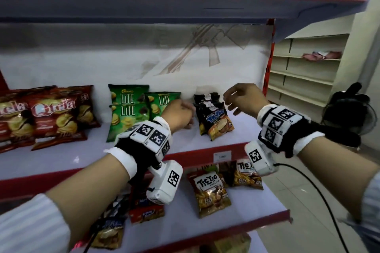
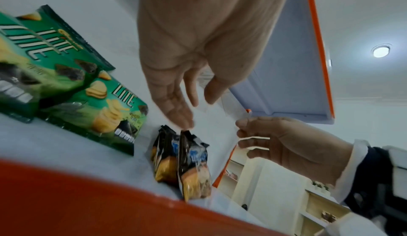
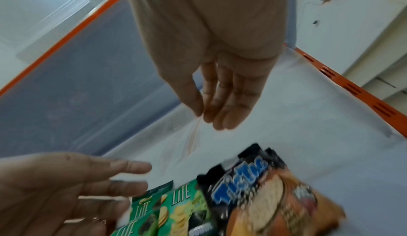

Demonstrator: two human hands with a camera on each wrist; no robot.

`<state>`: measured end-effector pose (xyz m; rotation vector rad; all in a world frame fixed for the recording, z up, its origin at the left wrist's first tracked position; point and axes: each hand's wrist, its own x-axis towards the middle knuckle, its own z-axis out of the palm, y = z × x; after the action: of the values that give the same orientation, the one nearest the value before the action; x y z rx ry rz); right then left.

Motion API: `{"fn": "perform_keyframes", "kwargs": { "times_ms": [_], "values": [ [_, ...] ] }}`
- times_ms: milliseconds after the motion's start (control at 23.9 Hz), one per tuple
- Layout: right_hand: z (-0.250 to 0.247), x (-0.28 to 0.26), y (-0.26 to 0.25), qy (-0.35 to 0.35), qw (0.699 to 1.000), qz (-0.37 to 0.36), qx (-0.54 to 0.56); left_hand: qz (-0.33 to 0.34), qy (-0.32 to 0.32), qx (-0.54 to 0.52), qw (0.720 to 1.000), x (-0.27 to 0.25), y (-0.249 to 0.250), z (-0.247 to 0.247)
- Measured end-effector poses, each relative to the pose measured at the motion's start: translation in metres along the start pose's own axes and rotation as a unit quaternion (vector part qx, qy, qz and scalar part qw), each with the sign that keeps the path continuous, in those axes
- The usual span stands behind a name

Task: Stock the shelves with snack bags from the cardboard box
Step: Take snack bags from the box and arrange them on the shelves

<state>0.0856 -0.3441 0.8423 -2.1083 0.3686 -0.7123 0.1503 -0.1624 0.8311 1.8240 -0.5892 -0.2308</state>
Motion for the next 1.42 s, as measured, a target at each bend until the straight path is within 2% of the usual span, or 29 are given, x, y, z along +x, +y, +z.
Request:
{"fn": "perform_keyframes", "kwargs": {
  "times_ms": [126, 335, 544, 753, 921, 1088, 1213, 1423],
  "values": [
    [0.021, -0.046, 0.005, 0.058, 0.998, -0.008, 0.023, 0.034, 0.022, -0.047, 0.998, -0.03, -0.019, 0.0],
    [0.062, -0.116, 0.018, 0.114, 0.992, -0.015, 0.046, 0.086, 0.078, -0.097, 0.989, -0.073, -0.072, 0.002],
    [0.101, -0.177, 0.053, 0.095, 0.995, -0.028, 0.032, 0.092, 0.101, -0.146, 0.98, -0.111, -0.139, 0.016],
    [0.153, -0.218, 0.123, 0.003, 0.998, 0.033, 0.056, 0.063, 0.082, -0.138, 0.985, -0.138, -0.215, 0.043],
    [0.188, -0.238, 0.198, -0.066, 0.992, 0.089, 0.052, -0.042, 0.099, -0.119, 0.987, -0.142, -0.291, 0.066],
    [0.223, -0.262, 0.281, -0.185, 0.974, 0.132, 0.021, -0.146, 0.093, -0.082, 0.982, -0.147, -0.376, 0.096],
    [0.259, -0.292, 0.355, -0.288, 0.949, 0.13, -0.017, -0.205, 0.059, -0.057, 0.975, -0.157, -0.452, 0.125],
    [0.334, -0.356, 0.485, -0.343, 0.924, 0.15, -0.075, -0.265, 0.014, -0.031, 0.964, -0.192, -0.599, 0.173]
  ]
}}
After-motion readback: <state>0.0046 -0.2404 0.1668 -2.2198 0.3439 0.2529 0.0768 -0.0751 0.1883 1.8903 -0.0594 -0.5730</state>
